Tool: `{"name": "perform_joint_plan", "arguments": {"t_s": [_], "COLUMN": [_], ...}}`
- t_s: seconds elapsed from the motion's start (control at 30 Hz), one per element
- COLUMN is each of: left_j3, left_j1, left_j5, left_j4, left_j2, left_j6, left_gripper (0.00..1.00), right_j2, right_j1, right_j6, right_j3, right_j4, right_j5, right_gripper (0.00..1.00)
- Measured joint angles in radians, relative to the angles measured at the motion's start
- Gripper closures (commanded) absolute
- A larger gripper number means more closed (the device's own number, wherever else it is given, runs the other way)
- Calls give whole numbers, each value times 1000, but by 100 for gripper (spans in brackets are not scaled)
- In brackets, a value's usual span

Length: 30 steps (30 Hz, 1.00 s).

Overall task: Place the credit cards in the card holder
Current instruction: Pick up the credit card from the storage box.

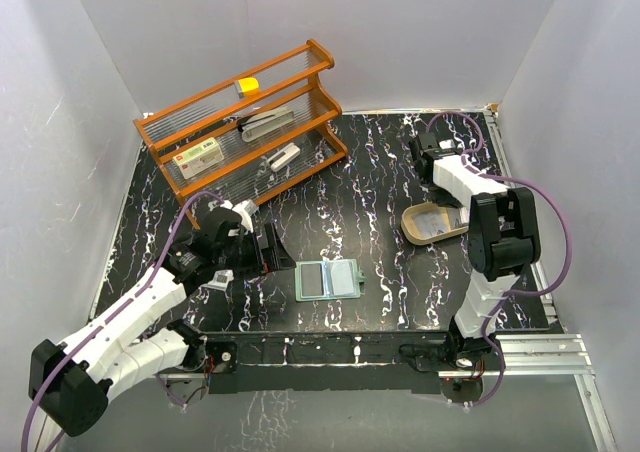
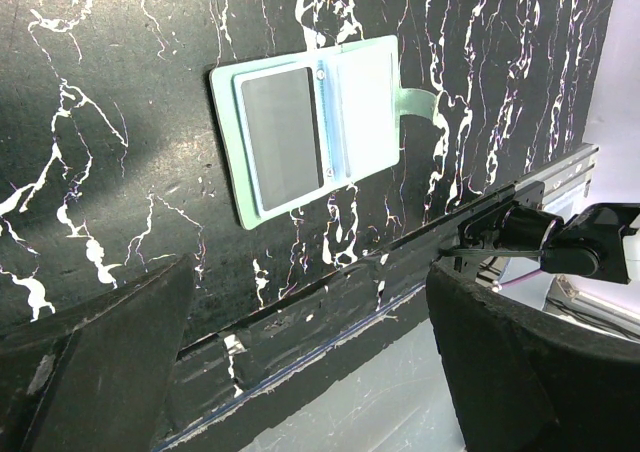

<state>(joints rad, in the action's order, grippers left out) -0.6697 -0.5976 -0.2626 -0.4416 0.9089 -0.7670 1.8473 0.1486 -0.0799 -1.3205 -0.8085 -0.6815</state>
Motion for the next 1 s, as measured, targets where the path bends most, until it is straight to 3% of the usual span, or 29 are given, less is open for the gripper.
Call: {"name": "perform_joint_plan", "arguments": {"t_s": [0.23, 0.63, 1.0], "left_j3": [7, 32, 45], "left_j1": [0, 0, 0], "left_j5": [0, -6, -32], "left_j4": [1, 6, 42], "left_j2": [-6, -11, -38], "left_j6": [-12, -47, -89], "left_gripper": [1, 2, 16], "right_j2": [-23, -135, -271], "right_j1": [0, 11, 77], "right_j6": [-5, -37, -94], "right_j3": [-11, -26, -45], "right_j4": [-17, -97, -169], "right_j5": [44, 158, 341], "right_gripper": [100, 100, 100]}}
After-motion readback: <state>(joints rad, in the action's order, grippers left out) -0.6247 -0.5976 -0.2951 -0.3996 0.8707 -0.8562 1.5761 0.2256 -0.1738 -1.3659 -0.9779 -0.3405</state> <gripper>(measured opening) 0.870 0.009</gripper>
